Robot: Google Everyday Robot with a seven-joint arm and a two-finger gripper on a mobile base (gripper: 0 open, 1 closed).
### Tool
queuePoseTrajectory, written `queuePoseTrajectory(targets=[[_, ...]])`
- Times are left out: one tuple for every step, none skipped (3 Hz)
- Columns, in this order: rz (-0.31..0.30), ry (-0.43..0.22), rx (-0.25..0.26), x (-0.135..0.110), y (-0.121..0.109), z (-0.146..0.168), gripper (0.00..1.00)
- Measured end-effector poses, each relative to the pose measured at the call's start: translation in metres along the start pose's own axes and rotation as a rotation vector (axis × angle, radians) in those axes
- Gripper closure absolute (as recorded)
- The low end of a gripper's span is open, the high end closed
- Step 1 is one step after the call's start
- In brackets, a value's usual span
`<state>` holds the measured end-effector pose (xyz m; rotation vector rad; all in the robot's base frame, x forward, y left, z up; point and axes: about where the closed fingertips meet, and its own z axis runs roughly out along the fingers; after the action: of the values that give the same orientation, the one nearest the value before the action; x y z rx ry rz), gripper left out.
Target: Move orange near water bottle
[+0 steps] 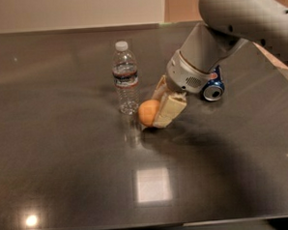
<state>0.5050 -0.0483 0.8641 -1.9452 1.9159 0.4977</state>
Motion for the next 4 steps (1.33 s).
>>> queuePoseTrajectory(targets=[[0.006, 0.009, 0.018, -0.006, -0.014, 0.008, 0.82], [0.013, 0.015, 0.033, -0.007, -0.023, 0.014, 0.58], [0.021, 0.012, 0.048, -0.005, -0.028, 0.019, 0.35], [0.018, 0.012, 0.047, -0.006, -0.027, 0.020, 0.13]])
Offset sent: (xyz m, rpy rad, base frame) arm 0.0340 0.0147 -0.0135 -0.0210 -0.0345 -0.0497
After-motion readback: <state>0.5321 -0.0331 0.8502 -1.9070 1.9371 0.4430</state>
